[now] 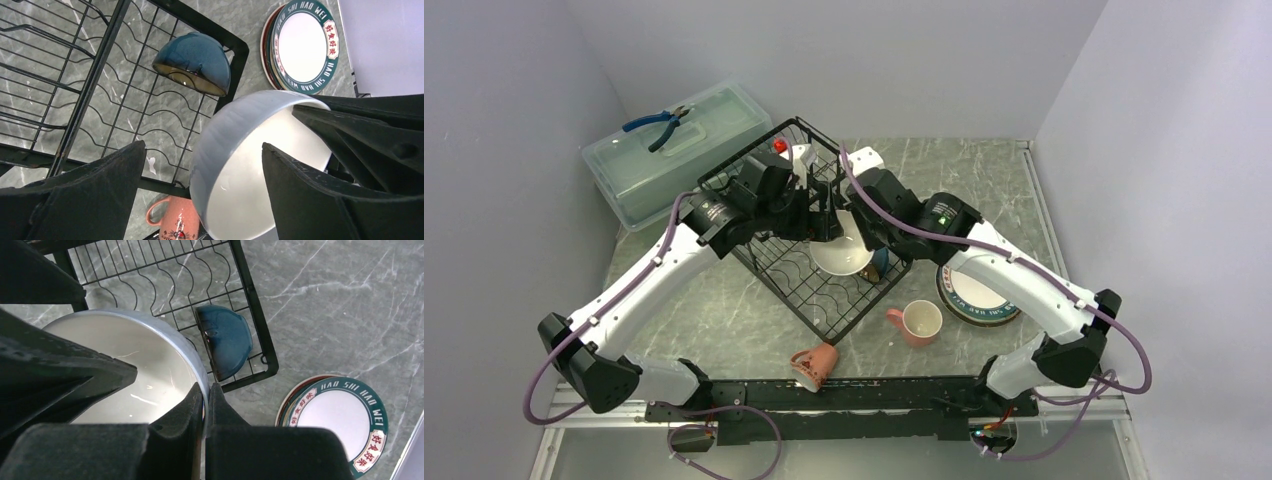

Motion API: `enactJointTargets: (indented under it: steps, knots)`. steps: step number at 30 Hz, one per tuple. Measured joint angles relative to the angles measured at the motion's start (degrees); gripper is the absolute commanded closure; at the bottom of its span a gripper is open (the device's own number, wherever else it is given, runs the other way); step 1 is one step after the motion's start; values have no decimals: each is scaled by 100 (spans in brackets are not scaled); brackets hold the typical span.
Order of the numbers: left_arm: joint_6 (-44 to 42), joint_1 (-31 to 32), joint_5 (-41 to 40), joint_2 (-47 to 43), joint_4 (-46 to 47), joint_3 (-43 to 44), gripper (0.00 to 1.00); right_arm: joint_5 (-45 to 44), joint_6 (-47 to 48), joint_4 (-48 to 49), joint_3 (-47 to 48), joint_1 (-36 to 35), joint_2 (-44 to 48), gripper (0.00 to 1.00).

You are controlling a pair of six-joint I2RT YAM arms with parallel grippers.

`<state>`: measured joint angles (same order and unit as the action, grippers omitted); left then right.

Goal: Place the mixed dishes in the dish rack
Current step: Insert the bowl into the dish rack.

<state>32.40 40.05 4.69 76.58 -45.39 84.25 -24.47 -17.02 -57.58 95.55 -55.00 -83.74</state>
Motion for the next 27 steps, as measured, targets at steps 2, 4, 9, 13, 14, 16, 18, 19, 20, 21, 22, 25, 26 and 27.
enactJointTargets:
  steps: [2, 4, 9, 13, 14, 16, 18, 19, 20, 21, 22, 25, 26, 27]
  knots:
    - [-17, -2, -4, 28, -17, 0, 14, -59, -7, -9, 55, -59, -15, 100]
    - [-26, -2, -24, 28, -42, 0, 18, -114, -11, -44, 87, -70, -15, 100]
    - [-48, -4, -48, 28, -85, 0, 26, -299, -22, -190, 94, -68, -37, 100]
    - [-118, -11, -46, 28, -160, 0, 30, -396, -55, -291, 94, -70, -94, 100]
    - [-142, -13, -46, 28, -186, 0, 31, -404, -57, -293, 94, -70, -109, 100]
    - [-164, -13, -44, 33, -214, 0, 35, -409, -59, -293, 94, -70, -125, 100]
    - [-173, -13, -37, 57, -236, 2, 39, -411, -59, -293, 94, -70, -129, 100]
    - [-175, -13, -28, 76, -240, 2, 41, -411, -59, -293, 94, -70, -129, 100]
    - [-175, -13, -9, 101, -249, 2, 42, -411, -59, -293, 96, -70, -129, 100]
    - [-175, -13, 4, 129, -254, 2, 44, -413, -59, -297, 105, -72, -129, 100]
    - [-175, -13, 11, 149, -254, 2, 46, -413, -59, -299, 118, -72, -129, 100]
    - [-177, -13, 52, 199, -254, 2, 51, -422, -59, -313, 177, -83, -131, 100]
    - [-177, -13, 66, 203, -254, 2, 53, -426, -59, -313, 195, -90, -131, 100]
    - [-177, -13, 81, 205, -256, 2, 55, -439, -61, -313, 210, -96, -129, 100]
